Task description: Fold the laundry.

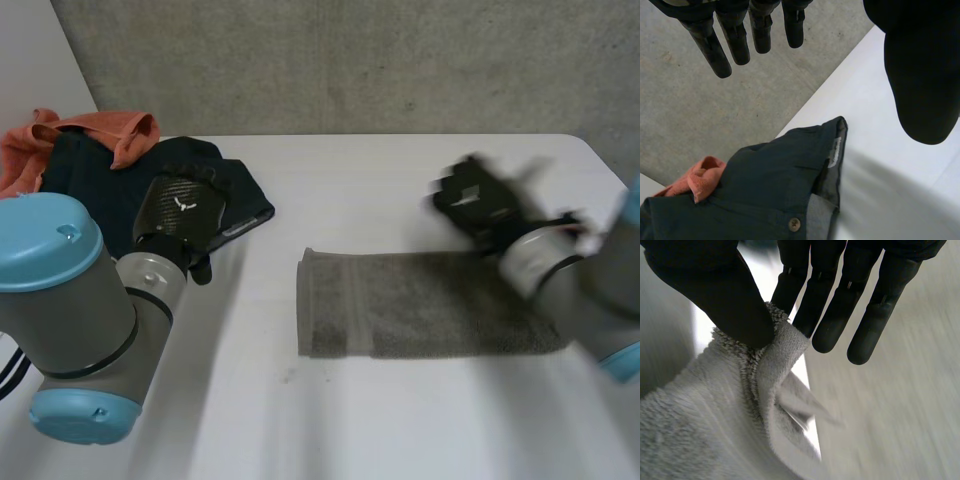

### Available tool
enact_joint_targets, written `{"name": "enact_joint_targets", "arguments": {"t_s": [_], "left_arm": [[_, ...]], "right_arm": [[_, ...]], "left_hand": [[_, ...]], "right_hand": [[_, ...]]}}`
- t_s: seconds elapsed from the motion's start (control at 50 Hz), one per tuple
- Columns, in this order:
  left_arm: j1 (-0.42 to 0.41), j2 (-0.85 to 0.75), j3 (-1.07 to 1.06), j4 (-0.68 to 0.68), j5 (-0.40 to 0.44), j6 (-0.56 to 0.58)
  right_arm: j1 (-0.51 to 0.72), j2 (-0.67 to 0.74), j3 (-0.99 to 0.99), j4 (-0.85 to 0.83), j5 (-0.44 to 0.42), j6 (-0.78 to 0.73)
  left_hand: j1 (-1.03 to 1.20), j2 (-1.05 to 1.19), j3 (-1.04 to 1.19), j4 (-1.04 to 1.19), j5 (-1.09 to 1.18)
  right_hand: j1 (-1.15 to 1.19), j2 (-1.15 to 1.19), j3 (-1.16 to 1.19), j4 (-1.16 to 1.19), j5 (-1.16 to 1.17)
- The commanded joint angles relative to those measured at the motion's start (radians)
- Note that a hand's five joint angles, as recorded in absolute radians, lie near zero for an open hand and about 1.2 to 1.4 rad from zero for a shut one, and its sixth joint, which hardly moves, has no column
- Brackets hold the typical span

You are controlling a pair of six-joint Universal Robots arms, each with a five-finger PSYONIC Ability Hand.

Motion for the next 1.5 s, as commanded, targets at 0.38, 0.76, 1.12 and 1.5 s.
{"name": "enact_joint_targets", "arguments": {"t_s": [0.38, 0.76, 1.12, 1.5], "left_arm": [[-0.013, -0.001, -0.051, 0.015, 0.001, -0.019], [-0.057, -0.019, -0.056, 0.041, 0.000, -0.017], [-0.066, 0.036, -0.058, 0.040, -0.002, -0.019], [-0.241, -0.134, 0.295, 0.038, -0.005, -0.223]], "right_arm": [[0.127, -0.125, 0.154, -0.011, 0.165, 0.396], [-0.215, 0.028, 0.230, 0.142, 0.217, 0.194], [0.355, 0.064, 0.104, -0.015, 0.117, 0.191], [0.078, -0.161, 0.113, 0.051, 0.086, 0.832]], "left_hand": [[-0.018, -0.031, -0.040, -0.029, -0.048], [-0.018, -0.031, -0.040, -0.029, -0.048], [-0.018, -0.031, -0.040, -0.029, -0.048], [-0.018, -0.031, -0.040, -0.029, -0.048]], "right_hand": [[-0.943, -1.006, -1.015, -1.024, -0.988], [0.279, 0.216, 0.207, 0.198, 0.234], [0.279, 0.216, 0.207, 0.198, 0.234], [-0.943, -1.006, -1.015, -1.024, -0.988]]}}
